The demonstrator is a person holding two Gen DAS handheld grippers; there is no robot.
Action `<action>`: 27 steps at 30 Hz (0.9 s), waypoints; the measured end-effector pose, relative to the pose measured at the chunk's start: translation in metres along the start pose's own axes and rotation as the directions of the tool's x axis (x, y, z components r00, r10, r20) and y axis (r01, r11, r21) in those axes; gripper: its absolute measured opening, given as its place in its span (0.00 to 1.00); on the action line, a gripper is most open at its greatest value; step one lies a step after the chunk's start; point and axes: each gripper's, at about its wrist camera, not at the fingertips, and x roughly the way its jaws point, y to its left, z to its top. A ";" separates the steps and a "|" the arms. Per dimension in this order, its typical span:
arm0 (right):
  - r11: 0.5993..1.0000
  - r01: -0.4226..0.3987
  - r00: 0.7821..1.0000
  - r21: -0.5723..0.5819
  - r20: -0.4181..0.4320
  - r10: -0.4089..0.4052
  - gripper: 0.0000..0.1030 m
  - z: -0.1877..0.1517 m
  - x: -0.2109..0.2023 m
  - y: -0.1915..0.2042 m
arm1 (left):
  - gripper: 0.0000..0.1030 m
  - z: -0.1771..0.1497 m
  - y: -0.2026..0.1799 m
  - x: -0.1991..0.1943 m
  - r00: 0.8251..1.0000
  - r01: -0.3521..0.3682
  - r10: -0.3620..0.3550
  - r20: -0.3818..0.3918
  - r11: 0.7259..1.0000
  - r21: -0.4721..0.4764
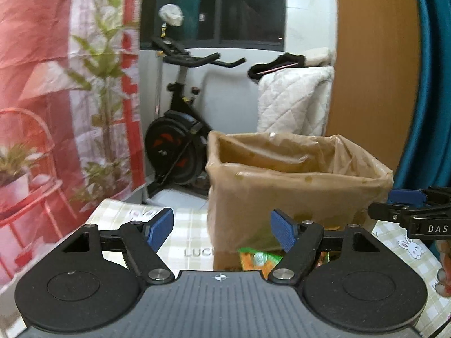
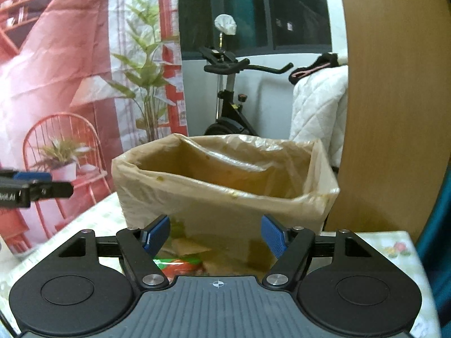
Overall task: Organize snacks
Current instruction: 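Reach the left tool to the orange biscuit pack while the right tool reaches the pale green bag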
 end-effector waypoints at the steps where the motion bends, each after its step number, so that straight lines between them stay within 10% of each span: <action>1: 1.000 -0.002 1.000 0.000 0.004 0.002 0.66 -0.003 -0.003 0.001 | 0.75 -0.003 0.000 -0.005 1.000 0.006 -0.006 0.013 1.000 -0.009; 27: 0.990 0.082 0.990 -0.113 -0.107 -0.094 0.82 -0.105 -0.042 -0.011 | 0.75 -0.087 -0.016 -0.018 0.992 0.081 -0.084 -0.098 0.996 -0.037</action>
